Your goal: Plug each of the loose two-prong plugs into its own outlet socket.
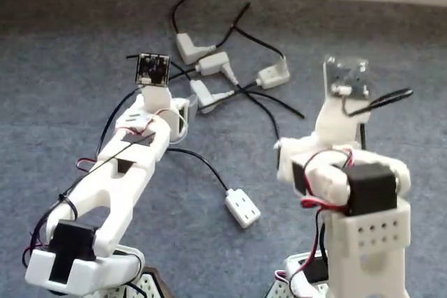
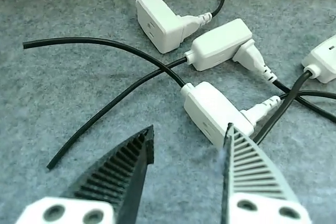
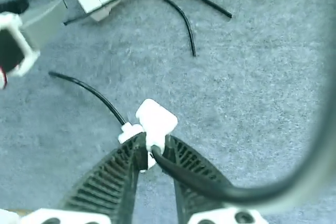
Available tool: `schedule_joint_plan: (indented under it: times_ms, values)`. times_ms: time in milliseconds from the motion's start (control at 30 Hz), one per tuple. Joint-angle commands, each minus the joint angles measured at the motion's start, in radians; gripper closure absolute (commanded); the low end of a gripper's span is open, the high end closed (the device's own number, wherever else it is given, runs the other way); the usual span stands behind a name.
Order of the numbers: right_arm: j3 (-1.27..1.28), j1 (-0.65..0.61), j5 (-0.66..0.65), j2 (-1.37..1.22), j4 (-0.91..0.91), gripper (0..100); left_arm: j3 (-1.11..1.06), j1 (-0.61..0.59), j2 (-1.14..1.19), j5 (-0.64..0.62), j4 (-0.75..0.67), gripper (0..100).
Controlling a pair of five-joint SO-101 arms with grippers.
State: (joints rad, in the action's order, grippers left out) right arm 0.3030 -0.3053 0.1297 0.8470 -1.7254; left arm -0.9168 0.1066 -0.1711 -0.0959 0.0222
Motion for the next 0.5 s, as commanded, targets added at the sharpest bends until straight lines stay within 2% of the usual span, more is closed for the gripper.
schedule_joint_plan:
  times_ms: [0, 100, 233, 300, 467]
  values:
    - [0.117, -0.004, -0.104, 0.073, -0.036, 98.1, 0.039, 0.079, -0.004, 0.012, 0.04, 78]
    - [0.151, -0.004, -0.109, 0.096, -0.038, 98.2, 0.087, 0.117, 0.008, 0.089, 0.118, 78]
    - [0.154, -0.01, -0.109, 0.094, -0.038, 98.2, 0.242, 0.17, 0.174, 0.129, 0.247, 78]
    - [0.156, -0.007, -0.109, 0.096, -0.038, 98.2, 0.377, 0.171, 0.286, 0.141, 0.348, 78]
    - [0.162, -0.004, -0.11, 0.102, -0.038, 98.2, 0.719, 0.179, 0.513, 0.144, 0.701, 78]
